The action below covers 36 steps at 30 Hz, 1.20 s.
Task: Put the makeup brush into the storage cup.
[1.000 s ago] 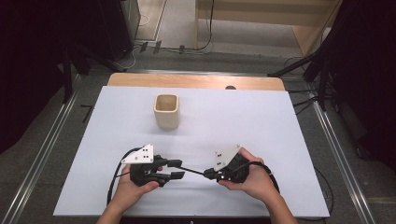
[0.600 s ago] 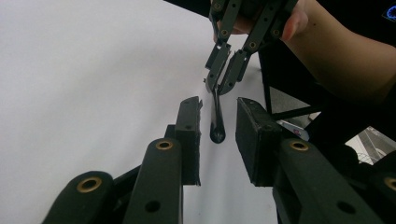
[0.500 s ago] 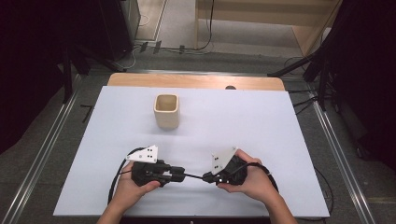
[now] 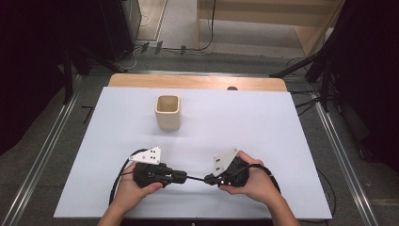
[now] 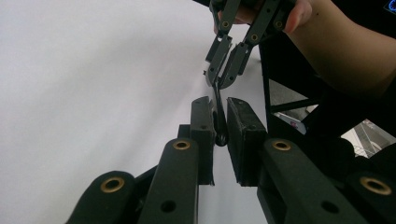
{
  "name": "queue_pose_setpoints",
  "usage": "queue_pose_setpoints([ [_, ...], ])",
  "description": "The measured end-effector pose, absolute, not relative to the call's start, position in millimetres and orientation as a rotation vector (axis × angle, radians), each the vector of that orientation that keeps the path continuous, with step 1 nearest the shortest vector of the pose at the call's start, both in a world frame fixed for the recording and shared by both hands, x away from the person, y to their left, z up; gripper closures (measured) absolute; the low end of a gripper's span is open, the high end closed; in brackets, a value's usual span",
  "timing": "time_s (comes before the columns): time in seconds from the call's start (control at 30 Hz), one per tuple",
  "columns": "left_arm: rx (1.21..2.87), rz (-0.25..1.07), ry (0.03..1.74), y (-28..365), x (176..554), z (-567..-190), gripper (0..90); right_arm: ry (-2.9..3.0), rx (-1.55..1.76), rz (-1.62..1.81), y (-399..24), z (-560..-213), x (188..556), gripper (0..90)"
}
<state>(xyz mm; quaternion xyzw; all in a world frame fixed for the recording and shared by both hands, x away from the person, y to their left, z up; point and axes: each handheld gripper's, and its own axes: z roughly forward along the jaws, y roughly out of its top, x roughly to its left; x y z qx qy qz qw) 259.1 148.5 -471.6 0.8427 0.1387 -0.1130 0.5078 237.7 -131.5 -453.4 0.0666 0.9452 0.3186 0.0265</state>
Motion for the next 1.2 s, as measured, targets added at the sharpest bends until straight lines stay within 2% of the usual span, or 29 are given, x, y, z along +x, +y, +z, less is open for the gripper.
queue_pose_setpoints([
  [0.27,2.039,-0.283,0.33,148.0,259.8,-472.2,85.4,2.921,0.197,0.981,-131.8,-454.4,238.5,87.1],
  [0.33,2.042,-0.278,0.328,148.4,259.6,-471.6,85.8,2.914,0.214,0.988,-131.9,-455.0,239.1,84.3],
  [0.43,2.042,-0.239,0.345,149.7,259.5,-470.4,86.0,2.88,0.298,1.037,-133.9,-455.8,242.4,60.7],
  [0.57,2.025,-0.183,0.367,153.9,260.1,-468.0,86.0,2.818,0.389,1.082,-136.8,-452.9,244.6,45.5],
  [0.73,1.994,-0.126,0.399,158.5,259.7,-464.9,86.0,2.636,0.597,1.143,-141.8,-449.7,246.3,13.6],
  [0.87,1.973,-0.082,0.425,162.7,259.9,-462.9,86.0,2.522,0.699,1.215,-148.0,-447.5,246.0,7.7],
  [0.9,1.961,-0.053,0.441,164.8,260.0,-462.1,86.1,2.496,0.765,1.286,-151.2,-446.1,247.4,0.0],
  [1.2,1.903,0.079,0.5,172.5,257.7,-457.4,86.1,2.377,0.925,1.424,-156.3,-445.9,249.4,0.0],
])
